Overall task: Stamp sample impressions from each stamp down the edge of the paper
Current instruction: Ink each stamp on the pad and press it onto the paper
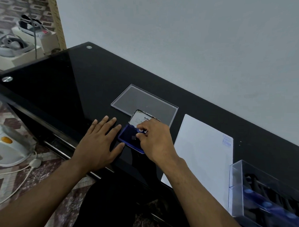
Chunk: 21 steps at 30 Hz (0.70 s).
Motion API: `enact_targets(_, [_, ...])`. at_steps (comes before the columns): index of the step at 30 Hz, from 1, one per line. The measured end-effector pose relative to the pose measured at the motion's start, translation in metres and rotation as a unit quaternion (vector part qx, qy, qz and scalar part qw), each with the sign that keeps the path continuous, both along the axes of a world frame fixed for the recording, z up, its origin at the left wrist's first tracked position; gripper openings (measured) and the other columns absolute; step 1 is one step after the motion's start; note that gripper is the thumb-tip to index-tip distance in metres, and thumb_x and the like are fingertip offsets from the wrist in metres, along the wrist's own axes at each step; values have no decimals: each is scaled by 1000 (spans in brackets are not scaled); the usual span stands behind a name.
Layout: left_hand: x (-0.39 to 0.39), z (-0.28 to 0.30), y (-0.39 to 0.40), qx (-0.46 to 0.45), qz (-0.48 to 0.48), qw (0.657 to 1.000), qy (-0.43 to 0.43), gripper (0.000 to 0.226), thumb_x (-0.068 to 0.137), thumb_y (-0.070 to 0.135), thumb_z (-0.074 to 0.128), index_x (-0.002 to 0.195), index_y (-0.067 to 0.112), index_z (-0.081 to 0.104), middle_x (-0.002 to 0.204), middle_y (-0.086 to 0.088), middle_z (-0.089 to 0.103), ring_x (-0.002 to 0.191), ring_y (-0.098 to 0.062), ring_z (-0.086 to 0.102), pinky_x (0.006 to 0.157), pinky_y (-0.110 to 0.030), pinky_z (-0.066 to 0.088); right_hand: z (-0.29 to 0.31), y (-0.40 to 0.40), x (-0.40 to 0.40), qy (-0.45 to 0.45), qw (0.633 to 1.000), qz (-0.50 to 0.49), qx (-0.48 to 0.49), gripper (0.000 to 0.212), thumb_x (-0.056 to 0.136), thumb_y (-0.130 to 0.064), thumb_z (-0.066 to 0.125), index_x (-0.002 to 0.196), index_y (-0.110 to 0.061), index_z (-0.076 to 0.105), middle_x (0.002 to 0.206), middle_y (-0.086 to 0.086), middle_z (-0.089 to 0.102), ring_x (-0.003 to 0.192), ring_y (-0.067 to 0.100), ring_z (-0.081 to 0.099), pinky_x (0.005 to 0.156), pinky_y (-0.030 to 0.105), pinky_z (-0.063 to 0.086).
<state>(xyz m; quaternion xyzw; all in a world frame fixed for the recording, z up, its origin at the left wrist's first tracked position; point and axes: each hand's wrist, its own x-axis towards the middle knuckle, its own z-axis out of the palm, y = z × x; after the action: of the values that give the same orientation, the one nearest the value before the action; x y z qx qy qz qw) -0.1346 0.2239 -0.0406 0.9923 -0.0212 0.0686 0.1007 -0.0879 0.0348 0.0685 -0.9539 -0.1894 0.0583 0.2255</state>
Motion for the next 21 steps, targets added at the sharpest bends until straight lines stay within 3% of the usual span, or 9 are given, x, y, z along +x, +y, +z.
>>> enact_targets(5, [1, 1, -1, -10, -1, 1000, -1, 84, 93, 74, 13, 154, 22, 38, 165, -5, 26, 155, -21, 9, 126, -50, 12, -2, -2, -1, 12, 1000, 2, 9, 33, 94, -21, 63, 128, -21, 64, 126, -1, 64, 112, 15, 61, 97, 25, 47])
enact_targets(9, [2, 3, 0, -56, 3, 998, -8, 83, 92, 75, 21, 155, 24, 34, 166, -3, 22, 156, -19, 5, 126, -48, 8, -6, -8, -5, 15, 994, -47, 101, 45, 92, -20, 68, 135, -25, 58, 137, -3, 56, 114, 16, 62, 98, 35, 53])
enact_targets(11, [5, 8, -3, -66, 1, 998, -18, 82, 93, 75, 23, 156, 23, 33, 166, -3, 21, 155, -19, 6, 126, -47, 8, -2, -19, -6, 2, 992, -59, 112, 35, 92, -18, 68, 127, -23, 66, 130, -2, 60, 109, 15, 62, 94, 33, 55])
enact_targets(14, [13, 21, -16, -63, -12, 997, -31, 80, 93, 73, 24, 155, 22, 34, 166, -4, 21, 155, -20, 8, 126, -44, 7, 7, -45, -6, -19, 989, -78, 124, 27, 89, -14, 71, 116, -19, 73, 119, -4, 64, 101, 14, 65, 81, 15, 53])
enact_targets(16, [21, 28, -32, -64, -30, 997, -40, 78, 93, 71, 26, 152, 21, 39, 166, -5, 21, 155, -22, 8, 126, -45, 7, 10, -64, -6, -26, 987, -94, 128, 24, 87, -13, 73, 110, -19, 75, 112, -4, 67, 93, 13, 66, 76, 11, 52])
enact_targets(19, [31, 35, -62, -74, -58, 995, -41, 75, 94, 70, 27, 151, 24, 39, 167, -3, 16, 156, -19, 2, 126, -45, 8, 9, -91, -6, -28, 981, -124, 143, 21, 86, -14, 75, 106, -21, 76, 102, -6, 67, 86, 11, 66, 79, 32, 60])
enact_targets(21, [36, 39, -85, -86, -78, 992, -45, 75, 94, 70, 27, 151, 24, 38, 168, -3, 15, 156, -19, 2, 126, -44, 8, 7, -110, -5, -35, 975, -152, 158, 22, 87, -15, 74, 108, -21, 75, 105, -5, 67, 85, 13, 67, 79, 36, 60])
